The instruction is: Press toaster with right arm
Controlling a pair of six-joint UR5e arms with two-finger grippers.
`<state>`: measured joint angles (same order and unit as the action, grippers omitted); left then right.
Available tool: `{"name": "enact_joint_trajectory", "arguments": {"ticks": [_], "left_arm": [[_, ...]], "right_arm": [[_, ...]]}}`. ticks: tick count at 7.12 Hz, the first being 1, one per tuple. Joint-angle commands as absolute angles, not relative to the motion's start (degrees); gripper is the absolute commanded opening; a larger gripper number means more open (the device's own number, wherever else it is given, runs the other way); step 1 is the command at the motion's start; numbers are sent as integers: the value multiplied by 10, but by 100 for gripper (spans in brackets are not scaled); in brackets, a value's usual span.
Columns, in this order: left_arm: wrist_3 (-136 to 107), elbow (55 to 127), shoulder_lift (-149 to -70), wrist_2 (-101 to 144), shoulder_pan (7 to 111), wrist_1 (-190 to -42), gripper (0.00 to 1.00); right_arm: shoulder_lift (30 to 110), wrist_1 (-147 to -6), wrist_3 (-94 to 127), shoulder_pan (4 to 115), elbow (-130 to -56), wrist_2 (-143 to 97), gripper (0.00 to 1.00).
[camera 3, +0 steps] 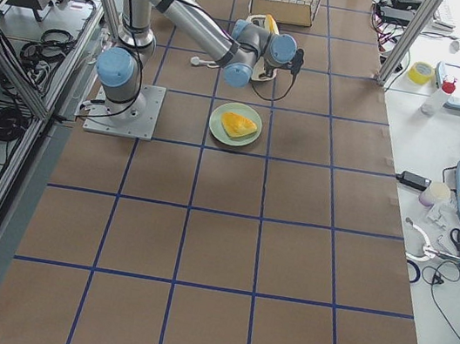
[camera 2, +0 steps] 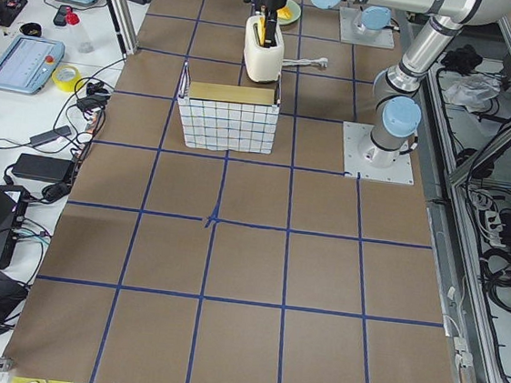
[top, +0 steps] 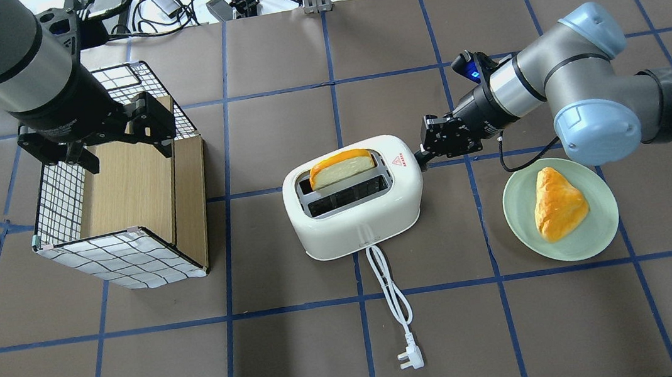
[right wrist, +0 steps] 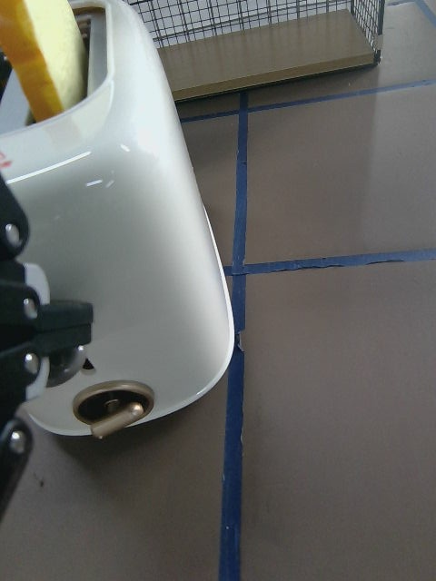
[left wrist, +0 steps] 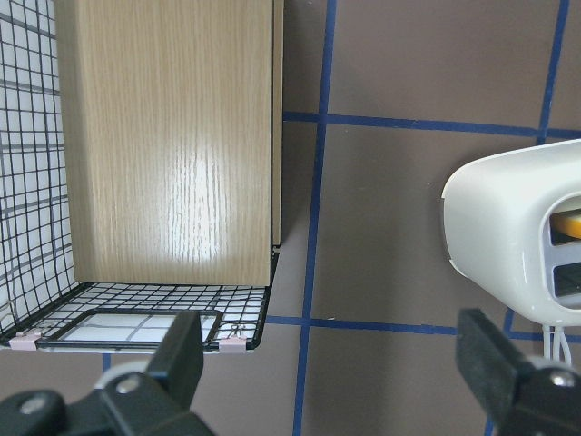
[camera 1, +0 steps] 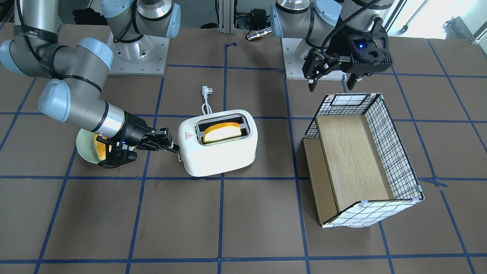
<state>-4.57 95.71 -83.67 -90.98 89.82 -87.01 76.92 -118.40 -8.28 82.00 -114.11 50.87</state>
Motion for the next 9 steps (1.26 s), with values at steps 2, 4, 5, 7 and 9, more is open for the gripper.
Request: {"name": "enact_joint_trajectory", "arguments": {"ticks": [2, 4, 5, 7, 9], "left_arm": [[-46, 957, -837, -910, 898, -870, 100], [-46, 957, -837, -910, 898, -870, 100], [-46, 957, -837, -910, 898, -870, 100], [-46, 957, -837, -910, 898, -870, 100], [-46, 957, -837, -911, 898, -870, 100]], "right_arm": [[766, -1212, -83, 820, -1158, 511, 0], [766, -1216, -80, 820, -1160, 512, 0], [772, -1216, -70, 820, -1154, 518, 0], [796, -1208, -1, 821, -1137, 555, 0], [825, -1171, 18, 823, -1109, 575, 0]]}}
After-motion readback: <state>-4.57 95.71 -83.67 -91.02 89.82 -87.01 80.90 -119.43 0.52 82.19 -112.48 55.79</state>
